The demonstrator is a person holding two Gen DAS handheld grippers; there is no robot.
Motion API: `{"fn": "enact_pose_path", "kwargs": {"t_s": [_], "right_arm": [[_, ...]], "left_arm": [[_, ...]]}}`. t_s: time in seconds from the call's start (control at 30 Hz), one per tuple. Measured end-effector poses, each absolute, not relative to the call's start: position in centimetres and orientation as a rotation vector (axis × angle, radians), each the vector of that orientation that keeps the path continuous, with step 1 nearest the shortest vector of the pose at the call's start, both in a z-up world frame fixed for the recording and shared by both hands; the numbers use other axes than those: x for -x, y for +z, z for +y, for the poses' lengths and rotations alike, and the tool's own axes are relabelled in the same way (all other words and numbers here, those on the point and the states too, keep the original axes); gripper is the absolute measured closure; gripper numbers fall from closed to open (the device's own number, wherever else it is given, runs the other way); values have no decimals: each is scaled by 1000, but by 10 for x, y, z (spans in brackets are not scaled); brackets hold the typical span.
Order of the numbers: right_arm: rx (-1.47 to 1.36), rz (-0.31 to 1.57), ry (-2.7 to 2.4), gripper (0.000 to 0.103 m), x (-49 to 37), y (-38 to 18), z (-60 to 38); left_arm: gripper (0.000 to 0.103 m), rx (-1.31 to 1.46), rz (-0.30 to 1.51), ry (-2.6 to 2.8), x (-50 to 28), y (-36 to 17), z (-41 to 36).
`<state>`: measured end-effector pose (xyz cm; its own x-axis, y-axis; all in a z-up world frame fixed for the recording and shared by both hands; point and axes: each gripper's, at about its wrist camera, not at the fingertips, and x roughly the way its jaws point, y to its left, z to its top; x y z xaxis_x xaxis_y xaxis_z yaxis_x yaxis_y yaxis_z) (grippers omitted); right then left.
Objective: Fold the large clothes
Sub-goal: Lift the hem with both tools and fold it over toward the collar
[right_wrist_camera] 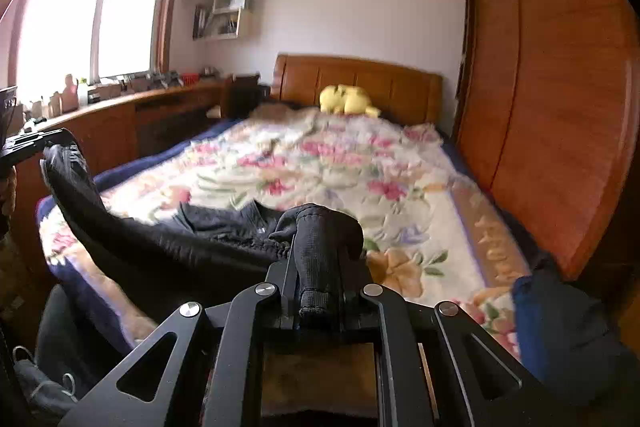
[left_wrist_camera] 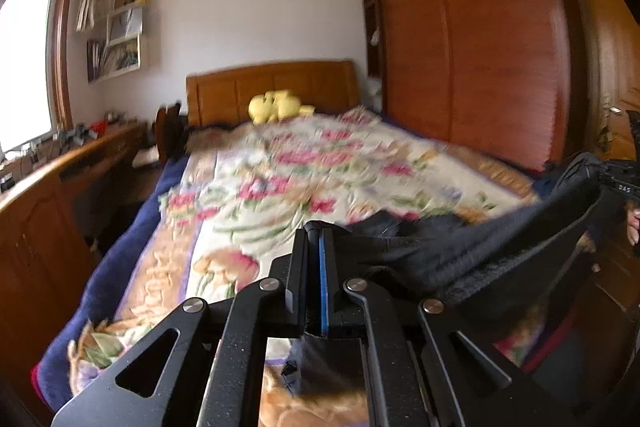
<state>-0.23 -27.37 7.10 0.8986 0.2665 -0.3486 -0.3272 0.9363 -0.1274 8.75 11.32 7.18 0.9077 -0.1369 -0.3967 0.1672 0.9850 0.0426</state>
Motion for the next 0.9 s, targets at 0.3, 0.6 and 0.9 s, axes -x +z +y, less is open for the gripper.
{"fn": "enact_pose_path", "kwargs": {"t_s": [0.3,0.6,0.9], "right_arm": [[181,478,298,91,-152,-8,-251],[256,551,294,91,-270,-23,-218],[246,561,231,90,-369,-21,-196]], "left_arm": [[98,-68,558,-80,-200,-7,120],[98,-84,651,-65,-289,-46,129],[98,-74,669,-23,-378,-47,136]]}}
